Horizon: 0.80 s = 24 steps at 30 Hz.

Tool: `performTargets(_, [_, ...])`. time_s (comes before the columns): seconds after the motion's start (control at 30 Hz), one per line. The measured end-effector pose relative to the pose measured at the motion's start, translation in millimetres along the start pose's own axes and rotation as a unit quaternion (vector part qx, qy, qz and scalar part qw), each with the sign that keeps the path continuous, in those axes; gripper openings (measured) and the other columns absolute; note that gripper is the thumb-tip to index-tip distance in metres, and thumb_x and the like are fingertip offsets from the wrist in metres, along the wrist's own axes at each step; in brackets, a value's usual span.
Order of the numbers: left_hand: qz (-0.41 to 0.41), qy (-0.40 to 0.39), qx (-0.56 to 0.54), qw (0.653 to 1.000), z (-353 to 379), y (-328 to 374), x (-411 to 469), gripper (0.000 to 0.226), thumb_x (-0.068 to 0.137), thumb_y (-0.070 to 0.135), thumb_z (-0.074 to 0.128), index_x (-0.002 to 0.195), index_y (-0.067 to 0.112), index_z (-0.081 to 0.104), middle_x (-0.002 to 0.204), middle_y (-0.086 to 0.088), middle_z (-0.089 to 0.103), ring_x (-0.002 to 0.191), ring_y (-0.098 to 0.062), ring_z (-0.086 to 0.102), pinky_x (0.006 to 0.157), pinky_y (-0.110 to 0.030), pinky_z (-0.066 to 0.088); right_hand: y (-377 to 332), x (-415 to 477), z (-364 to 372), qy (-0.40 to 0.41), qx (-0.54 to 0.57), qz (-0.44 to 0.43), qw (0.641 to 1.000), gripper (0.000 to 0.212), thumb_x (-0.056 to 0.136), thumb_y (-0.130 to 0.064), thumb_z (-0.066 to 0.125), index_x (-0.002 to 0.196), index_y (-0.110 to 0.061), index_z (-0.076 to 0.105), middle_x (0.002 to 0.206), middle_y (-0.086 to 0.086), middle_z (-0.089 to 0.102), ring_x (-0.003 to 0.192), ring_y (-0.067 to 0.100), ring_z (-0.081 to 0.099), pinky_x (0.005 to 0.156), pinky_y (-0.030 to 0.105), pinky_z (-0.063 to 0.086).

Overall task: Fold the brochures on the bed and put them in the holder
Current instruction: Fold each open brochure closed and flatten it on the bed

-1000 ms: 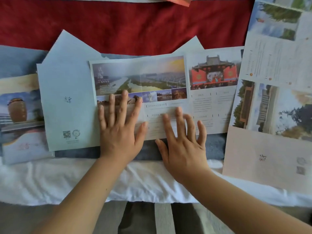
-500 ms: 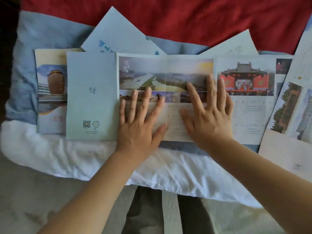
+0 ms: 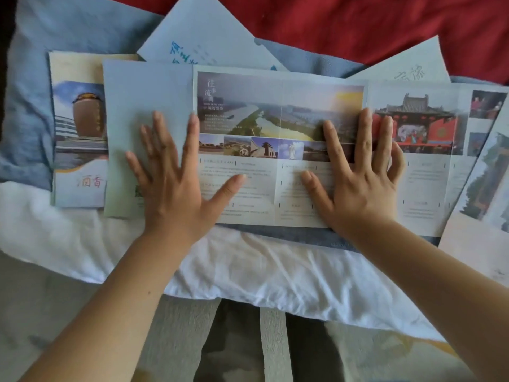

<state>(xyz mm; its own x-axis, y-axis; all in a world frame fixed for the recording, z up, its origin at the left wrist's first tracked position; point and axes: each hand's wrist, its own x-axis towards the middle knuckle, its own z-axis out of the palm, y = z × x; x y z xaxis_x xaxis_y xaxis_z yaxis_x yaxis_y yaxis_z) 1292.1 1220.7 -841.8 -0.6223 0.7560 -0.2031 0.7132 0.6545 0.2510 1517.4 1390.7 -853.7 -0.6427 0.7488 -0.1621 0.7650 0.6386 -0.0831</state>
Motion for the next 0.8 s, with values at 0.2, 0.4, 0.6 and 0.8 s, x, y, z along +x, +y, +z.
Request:
performTargets(0.2, [-0.082,0.028,-0.045,0.995,-4,-12,5,0.111,0.079,0.096,0.024,0.164,0.028,0.006,0.171,-0.017,-0.002,0.158,-0.040,-0.004,0.122,-0.068,-0.002,-26,-1,-9,0.010,0.043,-0.054,0.998,0.068,0.103,-0.058,0.027,0.165,-0.034,0.015,0.173,0.011,0.004,0.158,0.043,0.000,0.123,0.057,0.011])
performTargets(0.4, [-0.064,0.011,-0.082,0.995,-6,-5,2,0.118,0.075,0.098,0.025,0.165,0.026,0.002,0.172,-0.011,-0.002,0.158,-0.037,-0.007,0.124,-0.062,-0.005,-57,-6,9,-0.021,0.043,-0.051,0.998,0.066,0.105,-0.060,0.020,0.165,-0.036,0.007,0.174,0.006,-0.004,0.159,0.036,-0.008,0.126,0.056,0.004])
performTargets(0.6, [-0.051,0.027,-0.098,0.994,-6,-1,-1,0.110,0.082,0.092,0.027,0.165,0.023,0.006,0.172,-0.017,-0.001,0.159,-0.033,-0.002,0.126,-0.058,0.002,-58,-4,3,-0.020,0.046,-0.059,0.997,0.070,0.104,-0.065,0.020,0.166,-0.033,0.012,0.173,0.011,0.002,0.158,0.041,-0.002,0.124,0.059,0.008])
performTargets(0.8, [-0.052,0.066,-0.028,0.996,6,-3,-2,0.106,0.089,0.081,0.038,0.164,0.012,0.011,0.170,-0.020,0.008,0.159,-0.033,0.006,0.127,-0.054,0.009,-91,6,3,-0.010,0.058,-0.102,0.993,0.068,0.105,-0.063,0.026,0.165,-0.033,0.017,0.173,0.012,0.003,0.157,0.045,-0.002,0.126,0.059,0.005])
